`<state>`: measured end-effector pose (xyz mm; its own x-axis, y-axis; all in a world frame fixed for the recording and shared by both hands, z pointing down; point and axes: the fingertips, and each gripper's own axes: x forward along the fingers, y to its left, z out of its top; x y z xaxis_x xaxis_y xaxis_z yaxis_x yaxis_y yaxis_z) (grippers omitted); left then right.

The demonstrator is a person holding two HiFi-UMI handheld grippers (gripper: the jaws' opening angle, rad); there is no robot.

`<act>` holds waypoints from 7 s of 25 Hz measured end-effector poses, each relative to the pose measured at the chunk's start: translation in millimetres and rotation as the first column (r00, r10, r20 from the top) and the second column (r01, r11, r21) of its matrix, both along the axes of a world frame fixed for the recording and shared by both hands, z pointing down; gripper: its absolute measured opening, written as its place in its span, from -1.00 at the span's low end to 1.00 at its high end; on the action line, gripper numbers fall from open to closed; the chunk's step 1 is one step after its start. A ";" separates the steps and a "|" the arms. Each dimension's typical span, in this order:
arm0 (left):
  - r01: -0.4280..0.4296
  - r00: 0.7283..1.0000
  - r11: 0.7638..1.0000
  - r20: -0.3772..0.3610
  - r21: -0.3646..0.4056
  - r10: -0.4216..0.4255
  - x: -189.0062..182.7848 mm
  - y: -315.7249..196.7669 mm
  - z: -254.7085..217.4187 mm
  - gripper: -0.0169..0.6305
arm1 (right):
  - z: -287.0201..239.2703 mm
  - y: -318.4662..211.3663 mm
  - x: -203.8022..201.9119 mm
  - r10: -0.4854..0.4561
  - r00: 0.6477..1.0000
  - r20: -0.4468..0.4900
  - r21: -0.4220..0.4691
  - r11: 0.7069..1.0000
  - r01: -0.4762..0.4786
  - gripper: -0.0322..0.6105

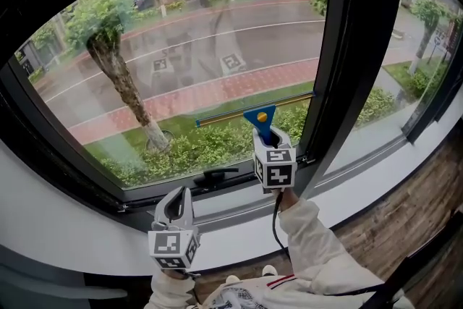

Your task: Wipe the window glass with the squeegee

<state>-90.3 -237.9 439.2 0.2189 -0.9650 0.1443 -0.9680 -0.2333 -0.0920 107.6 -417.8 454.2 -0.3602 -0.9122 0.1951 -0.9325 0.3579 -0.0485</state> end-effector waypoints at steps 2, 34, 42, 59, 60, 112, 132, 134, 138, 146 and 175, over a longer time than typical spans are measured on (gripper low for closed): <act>-0.001 1.000 1.000 0.001 -0.004 0.001 0.9 -0.5 0.7 -0.95 | 6.3 1.0 -0.4 0.000 1.000 0.004 -0.008 1.000 0.000 -0.58; 0.001 1.000 0.998 0.028 -0.069 0.001 5.9 -7.4 20.3 -0.95 | 163.3 12.0 0.2 -0.006 0.998 -0.068 -0.144 0.990 -0.004 -0.58; 0.000 0.999 0.997 0.034 -0.084 0.002 8.8 -9.8 23.8 -0.95 | 190.9 18.5 0.0 -0.017 0.997 -0.073 -0.207 0.978 0.002 -0.58; -0.002 0.999 0.995 0.035 -0.100 0.005 12.7 -10.6 31.9 -0.95 | 210.1 27.9 1.3 -0.018 0.997 -0.071 -0.266 0.964 -0.002 -0.58; 0.001 0.999 0.995 0.034 -0.100 0.002 12.3 -10.4 32.3 -0.95 | 205.5 27.9 1.1 -0.018 0.998 -0.067 -0.255 0.967 0.000 -0.58; 0.022 0.998 0.984 0.056 0.176 -0.032 -197.9 41.6 -64.6 -0.95 | -159.4 123.8 -230.4 -0.088 0.996 0.028 0.207 0.975 0.080 -0.58; 0.038 0.997 0.964 0.053 0.262 -0.054 -225.4 35.9 -129.7 -0.95 | -365.9 90.6 -322.1 -0.079 0.989 0.127 0.447 0.894 0.014 -0.58; 0.035 0.997 0.962 0.061 0.271 -0.053 -227.9 38.7 -133.1 -0.95 | -374.0 87.7 -327.7 -0.071 0.990 0.121 0.456 0.890 0.008 -0.58; 0.042 0.997 0.960 0.053 0.278 -0.059 -237.7 42.3 -134.2 -0.95 | -384.8 79.3 -329.3 -0.057 0.990 0.132 0.459 0.888 -0.010 -0.58; 0.037 0.999 0.961 0.021 0.273 -0.045 -240.6 44.5 -131.4 -0.95 | -398.6 71.8 -331.0 -0.052 0.992 0.113 0.468 0.884 -0.008 -0.58; 0.014 1.000 0.981 0.022 0.194 -0.019 -234.6 43.4 -91.2 -0.95 | -315.7 63.4 -331.6 -0.029 0.998 0.058 0.427 0.904 0.002 -0.58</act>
<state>-324.9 -194.5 348.0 0.2013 -0.9787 -0.0403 -0.9686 -0.1928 -0.1570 -224.0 -354.4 138.5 -0.3736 -0.8975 -0.2344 -0.9268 0.3714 0.0550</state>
